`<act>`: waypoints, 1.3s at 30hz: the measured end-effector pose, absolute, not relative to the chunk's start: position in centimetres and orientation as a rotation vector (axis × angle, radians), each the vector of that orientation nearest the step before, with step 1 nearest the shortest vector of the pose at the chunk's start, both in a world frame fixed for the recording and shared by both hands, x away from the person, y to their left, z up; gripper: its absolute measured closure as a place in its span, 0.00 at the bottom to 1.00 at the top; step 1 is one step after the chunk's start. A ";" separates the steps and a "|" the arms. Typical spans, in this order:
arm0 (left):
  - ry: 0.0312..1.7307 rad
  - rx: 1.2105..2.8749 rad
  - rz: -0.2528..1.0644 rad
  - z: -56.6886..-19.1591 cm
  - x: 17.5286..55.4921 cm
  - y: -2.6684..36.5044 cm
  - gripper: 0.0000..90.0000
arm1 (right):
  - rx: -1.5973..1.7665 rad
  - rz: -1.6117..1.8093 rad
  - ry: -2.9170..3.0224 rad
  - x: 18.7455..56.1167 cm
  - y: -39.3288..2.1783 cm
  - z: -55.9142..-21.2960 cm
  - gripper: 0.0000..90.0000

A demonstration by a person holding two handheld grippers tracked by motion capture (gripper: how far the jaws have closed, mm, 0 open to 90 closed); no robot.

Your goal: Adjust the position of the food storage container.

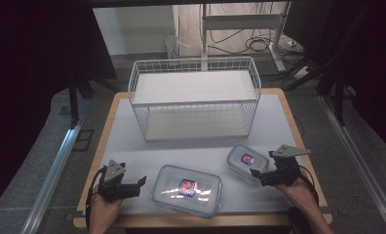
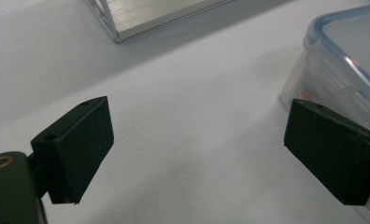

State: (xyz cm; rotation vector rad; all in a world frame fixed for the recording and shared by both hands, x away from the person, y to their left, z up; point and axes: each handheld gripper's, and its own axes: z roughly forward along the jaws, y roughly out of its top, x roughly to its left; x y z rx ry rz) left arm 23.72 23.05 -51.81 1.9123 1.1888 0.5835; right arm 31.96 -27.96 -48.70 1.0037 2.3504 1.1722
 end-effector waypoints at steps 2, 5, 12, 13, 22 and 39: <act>1.192 1.905 0.578 -51.8 23.7 23.1 0.09 | 0.993 1.162 2.354 31.9 -27.9 -48.7 0.00; 1.189 1.886 0.560 -51.7 23.6 23.2 0.09 | 0.995 1.179 2.363 32.0 -28.1 -48.7 0.00; 1.208 1.874 0.547 -51.8 23.6 23.5 0.07 | 0.992 1.219 2.371 32.0 -28.1 -48.7 0.00; 1.208 1.874 0.547 -51.8 23.6 23.5 0.07 | 0.992 1.219 2.371 32.0 -28.1 -48.7 0.00; 1.205 1.849 0.529 -51.5 23.5 23.6 0.06 | 0.973 1.200 2.377 31.9 -27.8 -48.6 0.04; 1.151 1.845 0.521 -50.8 23.0 23.0 0.06 | 0.809 1.253 2.467 29.6 -26.0 -46.5 0.68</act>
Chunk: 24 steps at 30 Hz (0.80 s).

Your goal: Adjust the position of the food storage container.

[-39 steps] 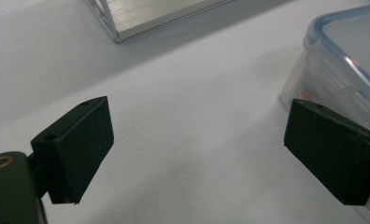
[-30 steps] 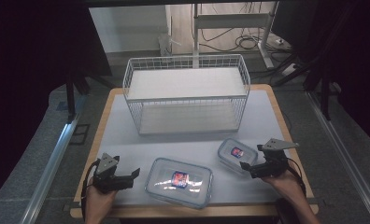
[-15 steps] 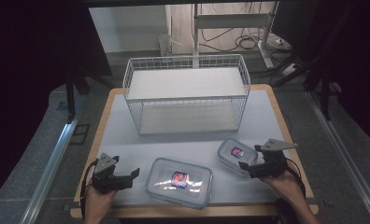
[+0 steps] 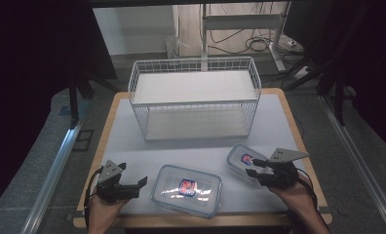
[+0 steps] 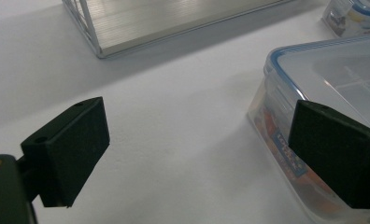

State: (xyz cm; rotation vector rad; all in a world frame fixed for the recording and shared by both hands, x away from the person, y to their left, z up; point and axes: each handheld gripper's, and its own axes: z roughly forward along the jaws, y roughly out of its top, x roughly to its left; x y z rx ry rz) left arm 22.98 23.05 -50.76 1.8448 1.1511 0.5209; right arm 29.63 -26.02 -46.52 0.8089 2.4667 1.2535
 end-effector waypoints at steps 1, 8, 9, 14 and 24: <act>1.150 1.843 0.521 -50.7 23.0 23.1 0.06 | 0.783 1.256 2.491 29.4 -25.7 -46.5 0.75; 1.163 1.835 0.525 -50.8 23.0 23.3 0.07 | 0.655 1.231 2.622 27.8 -23.0 -46.8 0.99; 1.161 1.833 0.525 -50.8 23.0 23.4 0.07 | 0.633 1.221 2.646 27.4 -22.4 -47.0 0.99; 1.163 1.826 0.514 -50.9 23.0 23.3 0.07 | 0.651 1.184 2.656 27.9 -21.3 -47.9 0.99; 1.161 1.849 0.514 -51.1 23.1 23.0 0.08 | 0.676 1.096 2.593 31.4 -18.0 -48.7 0.99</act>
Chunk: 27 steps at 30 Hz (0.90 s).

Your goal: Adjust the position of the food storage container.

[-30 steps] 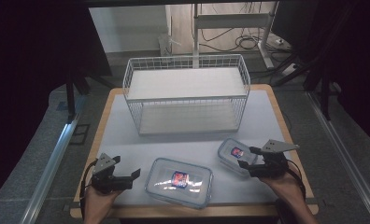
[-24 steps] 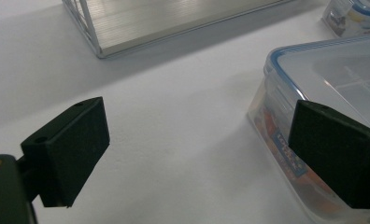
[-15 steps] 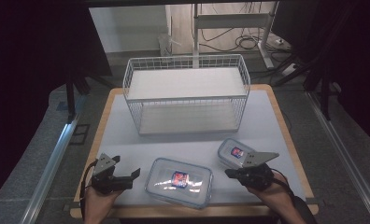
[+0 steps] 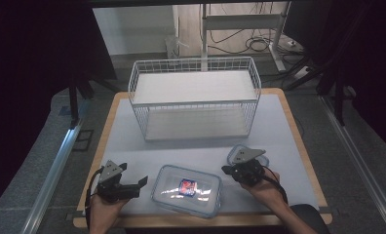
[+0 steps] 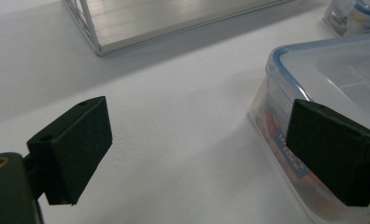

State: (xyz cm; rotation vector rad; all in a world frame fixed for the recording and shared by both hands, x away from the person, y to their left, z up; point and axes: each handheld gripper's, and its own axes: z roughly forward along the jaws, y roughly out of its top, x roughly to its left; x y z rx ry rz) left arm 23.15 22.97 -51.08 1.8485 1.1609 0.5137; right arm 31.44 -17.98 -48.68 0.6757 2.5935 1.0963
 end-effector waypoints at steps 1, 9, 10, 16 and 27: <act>1.161 1.849 0.516 -51.1 23.1 22.9 0.08 | 0.680 1.082 2.592 31.8 -17.7 -48.8 0.99; 1.162 1.850 0.508 -51.2 23.1 23.0 0.08 | 0.731 0.967 2.563 33.0 -17.5 -49.5 0.99; 1.159 1.853 0.510 -51.1 23.1 23.0 0.08 | 0.741 0.969 2.557 33.1 -17.7 -49.5 0.99; 1.157 1.860 0.507 -51.2 23.2 22.9 0.08 | 0.783 0.947 2.530 33.4 -18.5 -49.4 0.99; 1.159 1.859 0.509 -51.2 23.2 23.0 0.08 | 0.935 0.938 2.450 34.1 -23.2 -49.1 0.99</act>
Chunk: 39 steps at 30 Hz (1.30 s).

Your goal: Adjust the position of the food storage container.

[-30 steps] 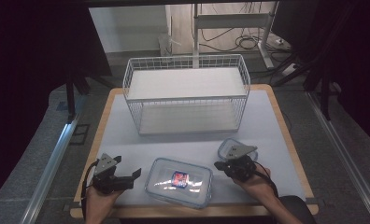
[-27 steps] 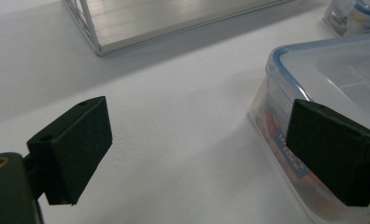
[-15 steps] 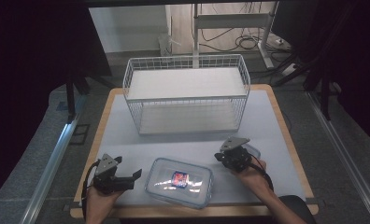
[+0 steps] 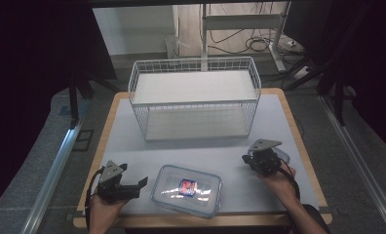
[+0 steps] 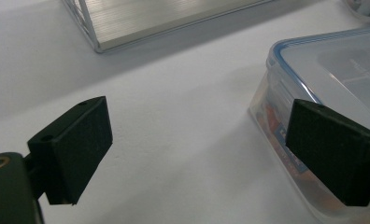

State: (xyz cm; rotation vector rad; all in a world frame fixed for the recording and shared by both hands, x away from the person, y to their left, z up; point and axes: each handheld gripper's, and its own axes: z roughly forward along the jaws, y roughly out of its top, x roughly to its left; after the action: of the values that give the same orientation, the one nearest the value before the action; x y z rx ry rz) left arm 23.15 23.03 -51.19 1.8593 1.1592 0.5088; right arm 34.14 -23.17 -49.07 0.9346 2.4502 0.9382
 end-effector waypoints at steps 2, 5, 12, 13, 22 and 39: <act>1.159 1.861 0.508 -51.2 23.1 23.0 0.08 | 0.933 0.943 2.452 33.9 -23.2 -49.1 0.99; 1.157 1.865 0.518 -51.0 22.9 23.1 0.10 | 0.916 1.021 2.489 33.0 -23.2 -49.1 0.99; 1.165 1.837 0.515 -50.8 22.5 23.6 0.14 | 0.798 1.146 2.594 29.1 -21.7 -48.9 0.98; 1.166 1.832 0.510 -50.8 22.5 23.6 0.14 | 0.773 1.154 2.609 28.5 -21.4 -48.9 0.98; 1.161 1.838 0.500 -50.9 22.6 23.4 0.15 | 0.611 1.180 2.778 22.9 -19.5 -50.3 0.98; 1.171 1.837 0.487 -50.6 22.3 24.0 0.23 | 0.413 1.214 2.887 20.5 -15.0 -51.2 0.99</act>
State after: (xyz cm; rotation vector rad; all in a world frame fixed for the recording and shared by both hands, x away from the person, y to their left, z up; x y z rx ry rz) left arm 22.34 24.03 -50.62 1.8373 1.1711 0.4871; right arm 20.54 -15.05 -51.25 0.4131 2.8865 1.2135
